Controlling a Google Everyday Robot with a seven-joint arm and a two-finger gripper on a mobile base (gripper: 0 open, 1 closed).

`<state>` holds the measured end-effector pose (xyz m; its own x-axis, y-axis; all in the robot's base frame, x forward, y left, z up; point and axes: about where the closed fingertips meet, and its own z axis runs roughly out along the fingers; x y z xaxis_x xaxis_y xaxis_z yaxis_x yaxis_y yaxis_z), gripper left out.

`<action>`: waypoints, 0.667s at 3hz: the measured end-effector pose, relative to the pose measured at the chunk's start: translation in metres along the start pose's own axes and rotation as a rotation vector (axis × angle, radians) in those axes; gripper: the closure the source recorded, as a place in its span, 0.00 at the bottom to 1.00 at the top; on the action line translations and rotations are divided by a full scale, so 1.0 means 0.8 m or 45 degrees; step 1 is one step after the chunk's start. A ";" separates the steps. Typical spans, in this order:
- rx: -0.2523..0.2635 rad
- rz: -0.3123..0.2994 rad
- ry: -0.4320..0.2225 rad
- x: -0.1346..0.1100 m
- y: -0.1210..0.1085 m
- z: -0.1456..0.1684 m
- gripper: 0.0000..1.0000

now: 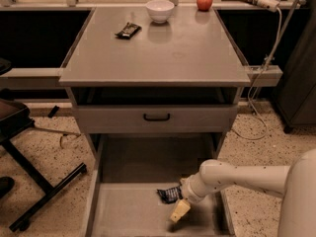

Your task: Pick rxbar blueberry from middle drawer and place on counter

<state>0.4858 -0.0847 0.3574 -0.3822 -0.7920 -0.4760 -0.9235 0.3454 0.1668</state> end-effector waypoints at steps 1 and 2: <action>-0.001 0.000 0.000 0.000 0.000 0.000 0.00; 0.018 -0.011 -0.001 -0.001 -0.001 0.006 0.00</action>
Offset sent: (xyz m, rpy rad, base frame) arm 0.0050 0.0039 -0.0057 -0.0143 -0.0434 -0.0027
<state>0.4868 -0.0818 0.3539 -0.3740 -0.7947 -0.4781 -0.9263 0.3454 0.1504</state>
